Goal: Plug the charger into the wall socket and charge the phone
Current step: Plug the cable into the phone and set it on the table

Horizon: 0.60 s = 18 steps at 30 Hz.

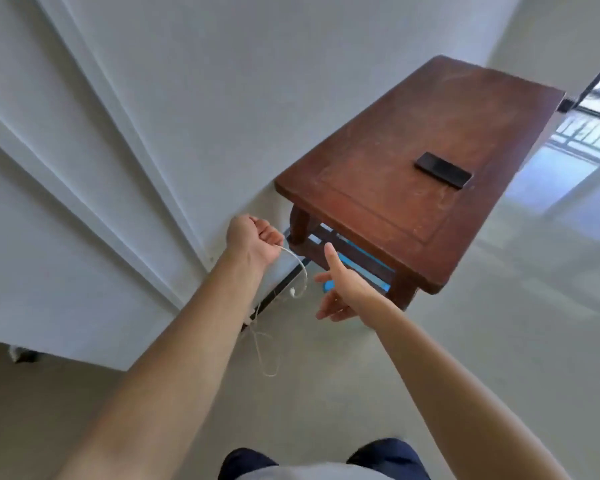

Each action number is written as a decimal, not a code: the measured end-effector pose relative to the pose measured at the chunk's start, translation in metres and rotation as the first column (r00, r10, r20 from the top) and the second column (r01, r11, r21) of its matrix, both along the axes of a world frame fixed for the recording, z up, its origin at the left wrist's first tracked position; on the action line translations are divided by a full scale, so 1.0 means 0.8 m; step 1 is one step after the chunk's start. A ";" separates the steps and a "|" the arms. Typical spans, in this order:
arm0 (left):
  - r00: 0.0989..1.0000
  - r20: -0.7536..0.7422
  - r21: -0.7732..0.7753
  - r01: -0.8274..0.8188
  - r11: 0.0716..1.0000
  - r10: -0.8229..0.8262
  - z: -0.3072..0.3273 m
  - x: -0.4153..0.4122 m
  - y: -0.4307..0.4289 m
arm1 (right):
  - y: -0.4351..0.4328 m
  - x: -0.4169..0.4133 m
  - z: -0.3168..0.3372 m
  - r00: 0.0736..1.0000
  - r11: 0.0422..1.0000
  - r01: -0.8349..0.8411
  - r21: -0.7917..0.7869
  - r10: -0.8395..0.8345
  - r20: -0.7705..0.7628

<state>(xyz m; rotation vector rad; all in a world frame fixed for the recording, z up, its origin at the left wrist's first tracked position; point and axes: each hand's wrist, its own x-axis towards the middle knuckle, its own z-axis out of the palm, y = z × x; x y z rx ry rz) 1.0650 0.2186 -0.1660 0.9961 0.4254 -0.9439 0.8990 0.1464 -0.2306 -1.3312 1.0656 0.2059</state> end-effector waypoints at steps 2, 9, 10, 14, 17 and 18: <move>1.000 -0.003 -0.065 -0.019 0.998 0.018 0.026 -0.025 -0.028 | -0.030 -0.024 0.019 0.998 0.992 -0.052 0.115 0.048 0.037; 1.000 -0.022 -0.087 0.019 0.996 -0.021 0.030 -0.149 -0.158 | -0.176 -0.125 0.048 0.731 0.793 0.250 0.555 -0.531 0.429; 0.999 -0.008 -0.053 0.041 0.998 -0.041 0.021 -0.168 -0.179 | -0.207 -0.145 0.053 0.646 0.753 0.264 0.602 -0.602 0.470; 0.989 0.066 0.133 0.120 0.984 -0.129 -0.023 -0.238 -0.258 | -0.327 -0.216 0.072 0.501 0.733 0.379 0.565 -0.676 0.540; 0.898 0.161 0.470 0.295 0.832 -0.409 -0.060 -0.285 -0.293 | -0.396 -0.255 0.076 0.507 0.720 0.522 0.457 -0.693 0.513; 0.835 0.176 0.589 0.336 0.736 -0.522 -0.070 -0.296 -0.301 | -0.414 -0.265 0.075 0.508 0.707 0.564 0.427 -0.704 0.496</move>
